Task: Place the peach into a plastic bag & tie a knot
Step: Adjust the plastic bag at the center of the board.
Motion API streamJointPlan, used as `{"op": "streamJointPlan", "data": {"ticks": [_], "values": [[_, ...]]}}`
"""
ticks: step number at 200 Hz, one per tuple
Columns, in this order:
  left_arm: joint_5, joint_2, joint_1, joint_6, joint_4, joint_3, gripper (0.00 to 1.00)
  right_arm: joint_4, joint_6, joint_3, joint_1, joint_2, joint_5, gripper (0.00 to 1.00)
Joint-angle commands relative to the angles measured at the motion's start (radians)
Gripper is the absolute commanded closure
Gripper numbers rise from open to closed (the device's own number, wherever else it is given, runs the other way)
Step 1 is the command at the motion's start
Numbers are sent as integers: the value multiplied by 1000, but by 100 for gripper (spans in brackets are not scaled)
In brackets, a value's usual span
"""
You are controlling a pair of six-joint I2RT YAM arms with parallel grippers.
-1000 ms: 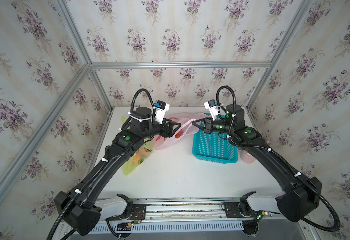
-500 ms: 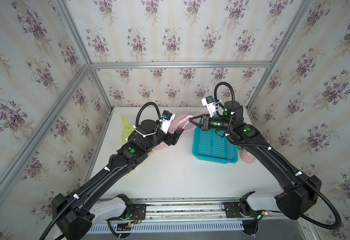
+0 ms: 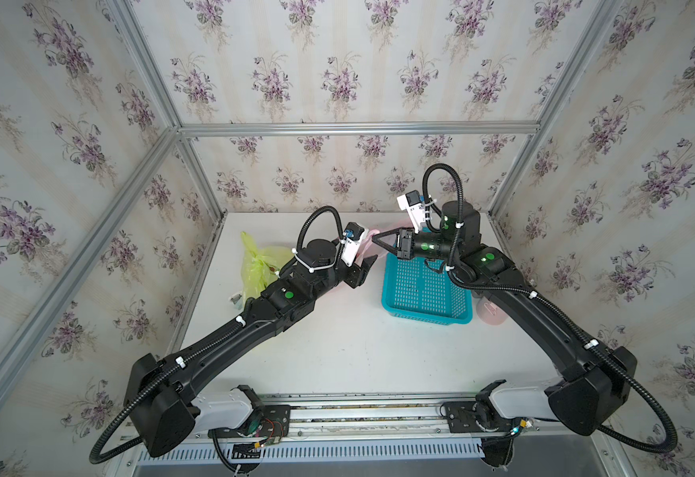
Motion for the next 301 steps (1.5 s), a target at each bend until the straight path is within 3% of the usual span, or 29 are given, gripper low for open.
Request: {"op": "streamJointPlan", "data": {"ticks": [1, 56, 64, 75, 82, 96, 117, 146, 219, 261, 274, 285, 301], "values": [[-51, 2, 0, -19, 94, -6, 49, 48, 24, 9, 0, 2, -2, 100], [-47, 44, 1, -19, 119, 9, 86, -18, -14, 48, 1, 1, 21, 99], [-45, 46, 0, -16, 117, 12, 92, -61, -42, 72, -1, -1, 60, 89], [-45, 48, 1, -15, 113, 17, 95, -137, -80, 107, -9, -16, 173, 60], [-41, 47, 2, -15, 111, 18, 97, -166, -89, 118, -21, -28, 245, 48], [-38, 47, 2, -15, 102, 22, 97, -206, -102, 123, -69, -59, 400, 30], [-28, 44, 3, -15, 96, 28, 97, -224, -117, 103, -146, -85, 591, 15], [-20, 47, 5, -12, 81, 34, 97, -206, -112, 99, -226, -44, 592, 8], [-13, 48, 5, -11, 65, 34, 95, -150, -114, 178, -237, 104, 557, 9], [-12, 39, 5, -9, 53, 40, 95, -154, -113, 230, -249, 181, 529, 20], [-12, 36, 5, -9, 50, 40, 94, -146, -113, 234, -249, 199, 522, 27], [-10, 36, 5, -8, 47, 42, 94, -132, -114, 235, -251, 211, 507, 39], [-12, 36, 6, -10, 27, 53, 95, -120, -119, 249, -251, 230, 457, 74]]}}
